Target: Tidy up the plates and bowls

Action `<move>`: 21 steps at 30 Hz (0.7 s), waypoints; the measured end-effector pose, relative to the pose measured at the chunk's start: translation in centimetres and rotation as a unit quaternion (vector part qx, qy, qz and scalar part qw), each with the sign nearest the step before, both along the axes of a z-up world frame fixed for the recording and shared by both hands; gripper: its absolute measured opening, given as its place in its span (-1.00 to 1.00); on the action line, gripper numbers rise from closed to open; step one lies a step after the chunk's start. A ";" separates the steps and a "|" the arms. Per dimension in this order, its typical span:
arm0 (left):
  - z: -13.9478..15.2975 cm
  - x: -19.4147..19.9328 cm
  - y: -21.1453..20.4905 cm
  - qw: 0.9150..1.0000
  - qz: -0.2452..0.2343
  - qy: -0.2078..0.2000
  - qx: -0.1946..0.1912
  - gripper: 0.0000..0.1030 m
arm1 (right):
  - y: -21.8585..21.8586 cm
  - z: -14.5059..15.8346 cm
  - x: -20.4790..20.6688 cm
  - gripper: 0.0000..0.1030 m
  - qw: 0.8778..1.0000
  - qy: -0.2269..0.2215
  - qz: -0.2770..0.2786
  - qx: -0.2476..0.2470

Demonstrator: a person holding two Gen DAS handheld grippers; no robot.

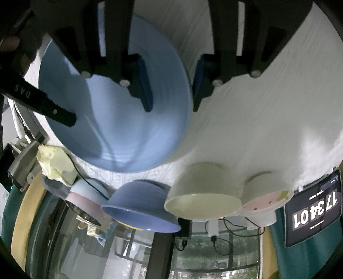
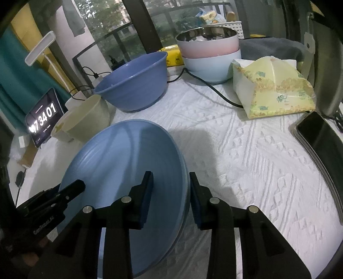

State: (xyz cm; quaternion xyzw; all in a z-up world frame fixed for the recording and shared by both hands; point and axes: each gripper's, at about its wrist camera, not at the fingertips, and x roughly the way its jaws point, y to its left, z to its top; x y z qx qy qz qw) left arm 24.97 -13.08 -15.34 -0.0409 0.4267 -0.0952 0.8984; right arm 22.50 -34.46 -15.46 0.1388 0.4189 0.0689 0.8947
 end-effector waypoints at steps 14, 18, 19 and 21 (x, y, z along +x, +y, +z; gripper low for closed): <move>1.3 -2.2 4.7 0.999 0.032 -0.019 -0.005 -0.29 | 4.6 1.7 -0.7 -0.33 1.000 -0.012 0.026 -0.013; 1.4 -2.7 6.6 0.999 0.046 -0.021 -0.005 -0.29 | 6.5 1.9 -0.5 -0.33 0.999 -0.015 0.038 -0.014; 1.4 -2.8 7.1 0.998 0.050 -0.022 -0.003 -0.29 | 7.0 1.8 -0.4 -0.33 0.999 -0.015 0.041 -0.013; 1.4 -3.1 8.4 0.998 0.061 -0.021 -0.004 -0.29 | 8.2 1.9 -0.3 -0.33 0.998 -0.016 0.051 -0.014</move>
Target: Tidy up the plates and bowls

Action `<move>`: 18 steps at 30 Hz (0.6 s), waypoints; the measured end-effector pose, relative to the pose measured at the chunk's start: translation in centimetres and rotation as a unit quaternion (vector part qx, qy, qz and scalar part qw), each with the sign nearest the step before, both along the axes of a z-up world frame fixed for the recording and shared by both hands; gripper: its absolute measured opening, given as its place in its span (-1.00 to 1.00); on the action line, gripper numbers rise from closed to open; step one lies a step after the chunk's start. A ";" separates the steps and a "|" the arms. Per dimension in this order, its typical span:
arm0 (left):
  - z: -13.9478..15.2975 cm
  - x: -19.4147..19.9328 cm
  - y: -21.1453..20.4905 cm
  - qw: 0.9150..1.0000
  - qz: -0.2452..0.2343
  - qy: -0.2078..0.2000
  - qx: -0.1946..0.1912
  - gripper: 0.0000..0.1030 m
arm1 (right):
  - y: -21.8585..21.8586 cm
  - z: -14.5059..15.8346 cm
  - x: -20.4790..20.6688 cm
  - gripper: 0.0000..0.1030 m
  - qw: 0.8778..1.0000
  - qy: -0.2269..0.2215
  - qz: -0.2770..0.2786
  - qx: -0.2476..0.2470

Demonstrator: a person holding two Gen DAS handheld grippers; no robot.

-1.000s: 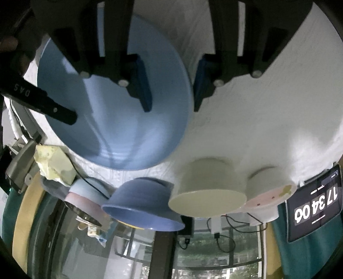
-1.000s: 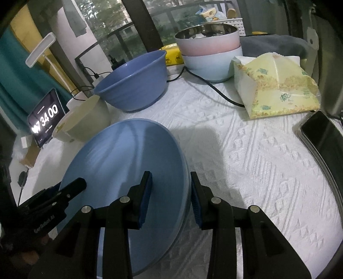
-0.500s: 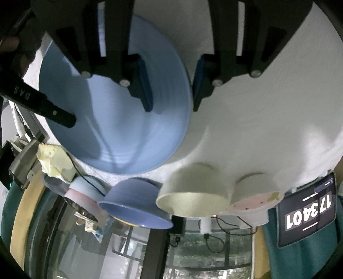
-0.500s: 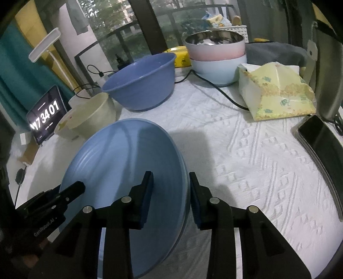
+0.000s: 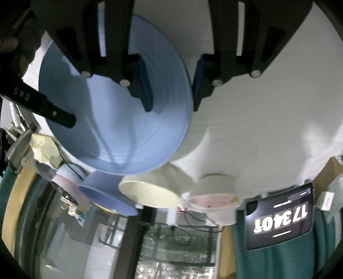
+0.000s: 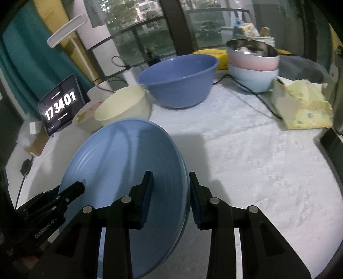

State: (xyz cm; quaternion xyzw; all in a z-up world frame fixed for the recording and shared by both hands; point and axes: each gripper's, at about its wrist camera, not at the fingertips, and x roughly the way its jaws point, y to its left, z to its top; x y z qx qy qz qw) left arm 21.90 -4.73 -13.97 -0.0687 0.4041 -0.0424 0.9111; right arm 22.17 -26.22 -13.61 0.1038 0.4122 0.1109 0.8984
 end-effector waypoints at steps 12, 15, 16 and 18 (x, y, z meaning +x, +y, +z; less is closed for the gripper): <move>-0.2 -1.2 5.2 0.999 0.050 -0.003 0.002 -0.30 | 6.1 0.1 0.9 -0.33 0.999 0.000 0.049 -0.013; 0.0 -1.5 6.4 0.998 0.063 -0.012 0.009 -0.30 | 7.4 0.0 1.2 -0.33 0.998 0.005 0.060 -0.015; 0.1 -1.6 6.8 0.998 0.065 -0.016 0.011 -0.30 | 7.9 0.0 1.3 -0.34 0.998 0.004 0.061 -0.020; 0.2 -1.6 7.7 0.997 0.073 -0.020 0.009 -0.30 | 8.9 0.0 1.6 -0.35 0.997 0.005 0.068 -0.022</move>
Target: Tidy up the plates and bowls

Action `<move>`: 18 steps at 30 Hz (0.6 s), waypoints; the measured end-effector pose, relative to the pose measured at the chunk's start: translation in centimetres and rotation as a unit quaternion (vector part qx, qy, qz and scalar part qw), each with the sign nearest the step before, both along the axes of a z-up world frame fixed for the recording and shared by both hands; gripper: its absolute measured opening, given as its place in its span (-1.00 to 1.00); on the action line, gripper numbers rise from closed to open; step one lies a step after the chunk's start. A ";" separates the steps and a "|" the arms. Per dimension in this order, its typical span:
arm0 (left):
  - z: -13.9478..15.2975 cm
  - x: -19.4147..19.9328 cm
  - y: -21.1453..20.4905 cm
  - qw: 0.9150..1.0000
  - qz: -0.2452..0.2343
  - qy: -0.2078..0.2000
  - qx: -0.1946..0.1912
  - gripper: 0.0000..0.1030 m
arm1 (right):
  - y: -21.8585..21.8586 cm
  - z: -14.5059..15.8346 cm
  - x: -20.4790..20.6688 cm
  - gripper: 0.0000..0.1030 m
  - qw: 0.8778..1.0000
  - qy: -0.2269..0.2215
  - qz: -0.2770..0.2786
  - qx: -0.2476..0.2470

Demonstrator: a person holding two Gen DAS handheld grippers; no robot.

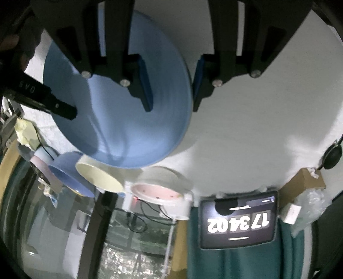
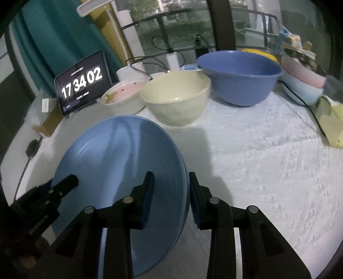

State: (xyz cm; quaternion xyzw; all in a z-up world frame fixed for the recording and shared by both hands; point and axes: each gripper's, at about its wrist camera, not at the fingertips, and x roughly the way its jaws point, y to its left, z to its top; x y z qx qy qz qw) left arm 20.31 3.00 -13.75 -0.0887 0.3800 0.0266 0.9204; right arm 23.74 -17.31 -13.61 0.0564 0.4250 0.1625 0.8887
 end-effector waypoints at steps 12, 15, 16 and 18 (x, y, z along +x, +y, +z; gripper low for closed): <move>-1.2 0.0 5.2 0.999 0.039 0.010 -0.018 -0.30 | 5.7 -0.7 1.7 -0.35 0.999 0.015 0.035 -0.010; -1.4 -0.1 6.6 0.999 0.050 0.012 -0.016 -0.30 | 7.1 -0.5 2.0 -0.35 0.999 0.014 0.047 -0.012; -1.5 -0.2 6.9 0.998 0.053 0.012 -0.015 -0.30 | 7.6 -0.5 2.1 -0.35 0.998 0.014 0.052 -0.013; -1.7 -0.2 7.6 0.998 0.057 0.014 -0.014 -0.30 | 8.4 -0.5 2.3 -0.35 0.998 0.015 0.057 -0.013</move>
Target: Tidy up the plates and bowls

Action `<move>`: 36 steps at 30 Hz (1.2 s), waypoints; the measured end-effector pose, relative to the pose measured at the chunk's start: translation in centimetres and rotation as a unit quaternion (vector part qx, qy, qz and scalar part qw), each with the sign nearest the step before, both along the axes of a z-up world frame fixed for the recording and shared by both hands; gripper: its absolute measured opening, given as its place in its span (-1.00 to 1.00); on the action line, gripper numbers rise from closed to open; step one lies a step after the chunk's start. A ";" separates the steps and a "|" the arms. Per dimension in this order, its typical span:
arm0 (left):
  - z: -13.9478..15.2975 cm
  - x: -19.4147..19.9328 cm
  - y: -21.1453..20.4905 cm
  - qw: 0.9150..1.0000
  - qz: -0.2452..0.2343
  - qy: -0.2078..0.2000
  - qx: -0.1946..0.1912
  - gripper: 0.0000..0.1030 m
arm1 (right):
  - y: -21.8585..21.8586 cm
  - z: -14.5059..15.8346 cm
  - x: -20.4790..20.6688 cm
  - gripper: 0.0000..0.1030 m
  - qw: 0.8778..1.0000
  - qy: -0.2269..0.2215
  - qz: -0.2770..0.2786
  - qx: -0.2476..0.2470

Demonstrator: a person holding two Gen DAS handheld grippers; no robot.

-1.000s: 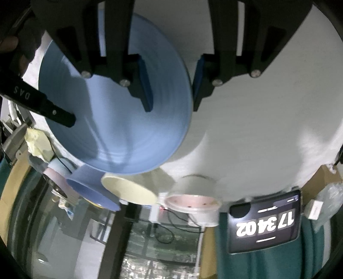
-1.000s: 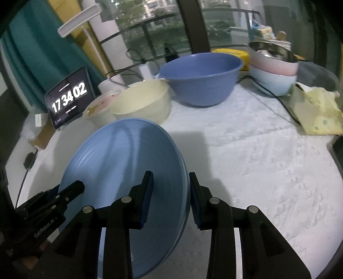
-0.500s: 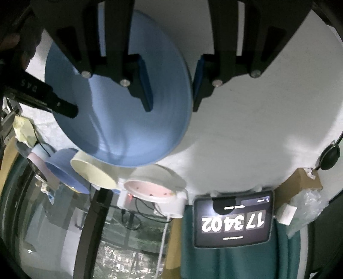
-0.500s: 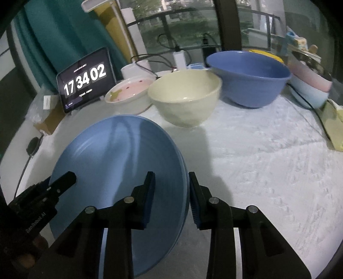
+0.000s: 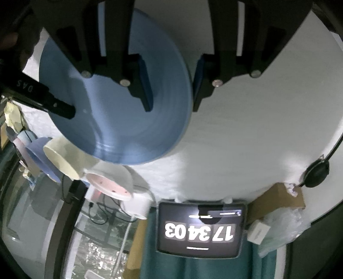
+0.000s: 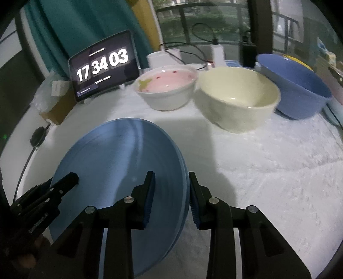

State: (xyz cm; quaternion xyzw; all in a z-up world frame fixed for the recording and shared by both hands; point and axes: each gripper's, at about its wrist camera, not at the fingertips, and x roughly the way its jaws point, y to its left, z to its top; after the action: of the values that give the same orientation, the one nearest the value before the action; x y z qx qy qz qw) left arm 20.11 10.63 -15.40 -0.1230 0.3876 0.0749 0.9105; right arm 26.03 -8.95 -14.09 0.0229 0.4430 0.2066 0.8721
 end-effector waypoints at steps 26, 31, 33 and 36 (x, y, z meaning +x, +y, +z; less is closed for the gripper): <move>4.7 -2.6 0.0 0.997 0.048 -0.064 0.020 -0.10 | -5.6 2.3 -1.6 -0.33 0.998 -0.024 -0.055 0.002; 5.6 -1.8 -2.8 0.997 0.020 -0.072 0.023 -0.10 | -8.5 3.0 -1.9 -0.33 0.996 -0.034 -0.077 0.006; 5.8 -1.5 -3.9 0.997 0.009 -0.074 0.023 -0.10 | -9.8 3.3 -1.9 -0.33 0.995 -0.038 -0.087 0.007; 6.1 -0.8 -5.6 0.997 -0.010 -0.076 0.023 -0.10 | -11.7 3.7 -1.7 -0.33 0.994 -0.046 -0.102 0.009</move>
State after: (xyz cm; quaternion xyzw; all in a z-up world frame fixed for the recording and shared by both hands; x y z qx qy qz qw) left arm 19.34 5.01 -9.31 -0.1034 0.3171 0.0647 0.9405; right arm 24.37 -20.67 -10.38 0.0664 0.3963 0.1211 0.9077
